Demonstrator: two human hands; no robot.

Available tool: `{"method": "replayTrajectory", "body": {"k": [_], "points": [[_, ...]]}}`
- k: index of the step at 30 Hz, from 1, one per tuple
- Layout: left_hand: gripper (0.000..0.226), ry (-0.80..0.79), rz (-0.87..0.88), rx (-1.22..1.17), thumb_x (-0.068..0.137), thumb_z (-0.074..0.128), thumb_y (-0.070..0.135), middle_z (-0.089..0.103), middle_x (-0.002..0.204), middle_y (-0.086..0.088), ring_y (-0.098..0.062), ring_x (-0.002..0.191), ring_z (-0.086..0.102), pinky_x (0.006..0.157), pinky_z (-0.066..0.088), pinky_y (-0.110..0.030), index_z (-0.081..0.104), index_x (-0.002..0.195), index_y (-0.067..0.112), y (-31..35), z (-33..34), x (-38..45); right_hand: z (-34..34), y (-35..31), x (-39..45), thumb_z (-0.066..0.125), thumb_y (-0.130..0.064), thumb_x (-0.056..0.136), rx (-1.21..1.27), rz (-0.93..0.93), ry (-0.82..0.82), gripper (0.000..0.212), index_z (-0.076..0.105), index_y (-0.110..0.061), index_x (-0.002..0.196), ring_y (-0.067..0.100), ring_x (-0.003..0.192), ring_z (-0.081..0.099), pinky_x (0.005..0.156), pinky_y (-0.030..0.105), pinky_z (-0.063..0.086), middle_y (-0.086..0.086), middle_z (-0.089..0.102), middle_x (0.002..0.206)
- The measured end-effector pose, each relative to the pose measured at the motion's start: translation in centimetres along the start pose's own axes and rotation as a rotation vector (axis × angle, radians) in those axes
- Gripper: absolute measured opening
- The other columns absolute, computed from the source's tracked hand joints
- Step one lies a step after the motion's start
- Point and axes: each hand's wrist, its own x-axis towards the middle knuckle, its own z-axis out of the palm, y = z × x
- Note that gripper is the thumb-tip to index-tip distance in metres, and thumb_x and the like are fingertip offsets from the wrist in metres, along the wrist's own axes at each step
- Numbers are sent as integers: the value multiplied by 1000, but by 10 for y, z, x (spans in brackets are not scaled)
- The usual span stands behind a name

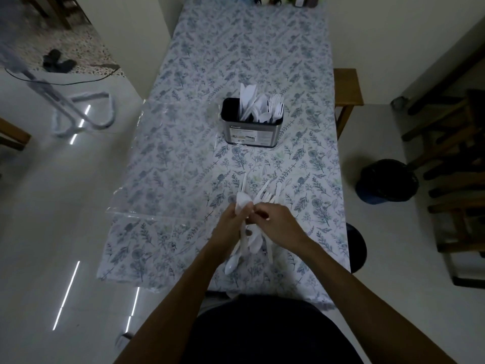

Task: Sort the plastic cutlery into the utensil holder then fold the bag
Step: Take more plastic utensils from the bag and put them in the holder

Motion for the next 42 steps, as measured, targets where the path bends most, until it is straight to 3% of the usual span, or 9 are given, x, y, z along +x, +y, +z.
{"method": "replayTrajectory", "body": {"k": [6, 9, 12, 18, 23, 27, 33, 38, 42], "points": [[30, 55, -24, -191, 109, 47, 18, 72, 109, -29, -37, 94, 74, 77, 62, -41, 59, 118, -8, -16, -9, -1, 9, -2, -16, 81, -30, 84, 288, 123, 72, 21, 65, -16, 88, 9, 70, 73, 65, 27, 61, -3, 76, 81], [18, 213, -82, -199, 108, 46, 15, 71, 98, -18, -27, 77, 70, 66, 59, -38, 59, 112, 4, -22, -24, -3, 11, 31, -22, 72, -28, 92, 23, 243, 198, 20, 58, -16, 86, 14, 65, 67, 58, 27, 54, -3, 67, 75], [12, 268, -128, -283, 105, 51, 18, 59, 81, -6, -15, 62, 53, 55, 48, -30, 58, 110, 9, -23, -36, -3, 26, 65, -29, 68, -35, 93, -213, 371, 108, 29, 48, -14, 94, 20, 64, 61, 50, 29, 44, 2, 63, 79], [23, 271, -120, -213, 102, 61, 23, 57, 85, -7, -16, 66, 55, 55, 49, -31, 57, 116, 5, -24, -40, -2, 27, 68, -33, 73, -16, 82, -90, 484, 189, 20, 54, -9, 85, 18, 58, 57, 51, 33, 48, 6, 62, 72], [36, 174, -135, -168, 96, 70, 36, 71, 102, -13, -26, 86, 72, 73, 62, -42, 61, 122, 12, -24, -23, -2, 16, 29, -46, 69, -17, 89, 92, 321, 140, 6, 65, -15, 94, 2, 71, 62, 63, 13, 49, -7, 67, 83], [26, 161, -79, -85, 101, 63, 28, 75, 103, -18, -28, 87, 76, 73, 63, -42, 60, 116, 6, -29, -3, -4, 16, 6, -40, 68, -21, 94, 214, 200, -110, 7, 75, -21, 92, 9, 69, 73, 65, 23, 60, -5, 76, 81], [17, 367, -75, 127, 104, 56, 20, 65, 85, -10, -18, 66, 63, 59, 57, -32, 61, 115, 8, -35, -18, 1, 13, 60, -6, 69, -34, 90, -47, 506, 269, 25, 61, -10, 90, 18, 70, 63, 57, 31, 49, 6, 68, 82], [19, 311, 57, 80, 101, 64, 26, 59, 67, -4, -14, 55, 57, 52, 53, -32, 64, 101, 7, -15, -22, -3, 18, 84, 5, 63, -18, 90, -114, 575, 380, 15, 65, -4, 97, 21, 71, 63, 53, 26, 47, 8, 69, 85], [29, 369, 100, 32, 101, 64, 33, 59, 63, -5, -17, 52, 57, 49, 53, -32, 65, 90, 6, 9, -29, -4, -11, 92, -5, 52, -3, 96, -87, 545, 692, 15, 60, 0, 109, 25, 77, 51, 61, 26, 33, 24, 62, 101]]}}
